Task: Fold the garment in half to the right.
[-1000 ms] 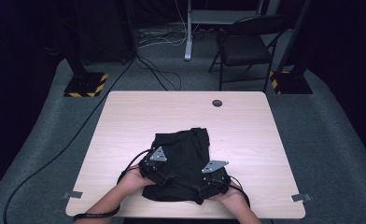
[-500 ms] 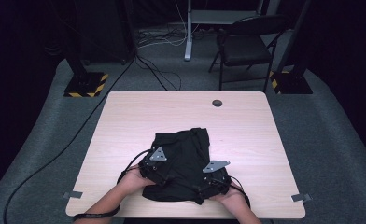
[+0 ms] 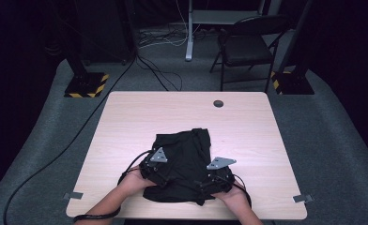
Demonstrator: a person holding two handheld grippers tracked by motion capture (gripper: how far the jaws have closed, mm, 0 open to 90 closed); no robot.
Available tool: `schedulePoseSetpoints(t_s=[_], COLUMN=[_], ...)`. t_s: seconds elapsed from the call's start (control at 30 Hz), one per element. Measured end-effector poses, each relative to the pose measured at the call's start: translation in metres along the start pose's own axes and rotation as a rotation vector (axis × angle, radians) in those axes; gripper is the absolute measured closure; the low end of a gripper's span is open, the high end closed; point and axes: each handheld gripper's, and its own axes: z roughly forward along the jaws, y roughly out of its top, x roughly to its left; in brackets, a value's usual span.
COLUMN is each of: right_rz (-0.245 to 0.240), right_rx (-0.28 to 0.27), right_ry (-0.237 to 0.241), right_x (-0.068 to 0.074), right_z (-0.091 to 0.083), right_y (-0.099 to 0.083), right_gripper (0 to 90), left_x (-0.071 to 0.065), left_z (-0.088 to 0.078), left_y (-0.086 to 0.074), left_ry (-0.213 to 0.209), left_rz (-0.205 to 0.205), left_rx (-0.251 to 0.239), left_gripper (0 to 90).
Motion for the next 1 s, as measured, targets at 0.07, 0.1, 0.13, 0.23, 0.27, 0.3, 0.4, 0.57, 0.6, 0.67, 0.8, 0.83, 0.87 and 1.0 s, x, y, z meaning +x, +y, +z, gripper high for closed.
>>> schedulePoseSetpoints(t_s=[0.07,0.1,0.13,0.23,0.27,0.3,0.4,0.57,0.6,0.67,0.8,0.83,0.87,1.0], right_rz=[0.003,0.005,0.007,0.004,0.004,0.009,-0.005,-0.025,-0.032,-0.048,-0.048,-0.045,-0.041,-0.028], right_rx=[0.008,0.013,0.018,0.037,0.04,0.041,0.051,0.057,0.058,0.06,0.065,0.067,0.065,0.033], right_ry=[0.003,0.004,0.006,0.004,0.005,0.005,0.005,0.007,0.007,0.003,-0.006,-0.006,-0.006,0.009], right_x=[-0.001,-0.001,-0.001,0.0,0.0,0.0,0.001,-0.001,0.0,0.0,0.002,0.002,0.002,0.004], right_z=[0.004,0.006,0.009,0.018,0.021,0.023,0.029,0.032,0.032,0.032,0.032,0.032,0.031,0.022], right_y=[0.001,0.002,0.002,0.004,0.005,0.006,0.007,0.006,0.005,0.004,0.005,0.006,0.007,0.011], right_gripper=[10.8,10.8,10.8,10.8,10.8,10.8,10.8,10.7,10.5,10.4,10.2,10.4,10.7,10.9], left_x=[0.0,-0.001,-0.001,-0.001,-0.001,-0.001,-0.001,-0.002,-0.002,-0.002,-0.002,-0.002,-0.002,-0.001], left_z=[0.0,0.0,0.0,0.0,0.0,0.0,0.0,0.0,0.0,-0.001,-0.001,-0.002,-0.002,-0.003], left_y=[0.0,0.0,0.0,-0.001,-0.001,-0.002,-0.002,-0.003,-0.003,-0.003,-0.003,-0.003,-0.002,-0.001], left_ry=[0.003,0.004,0.004,0.004,0.005,0.006,0.009,0.011,0.011,0.011,0.009,0.008,0.007,0.006], left_rz=[-0.002,-0.003,-0.004,-0.004,-0.003,-0.003,-0.008,-0.011,-0.01,-0.009,-0.011,-0.012,-0.015,-0.019], left_rx=[0.0,-0.001,-0.004,-0.011,-0.011,-0.012,-0.017,-0.019,-0.018,-0.017,-0.013,-0.01,-0.008,-0.007], left_gripper=[8.7,8.7,8.7,8.7,8.7,8.7,8.7,8.7,8.7,8.7,8.7,8.7,8.8,9.9])
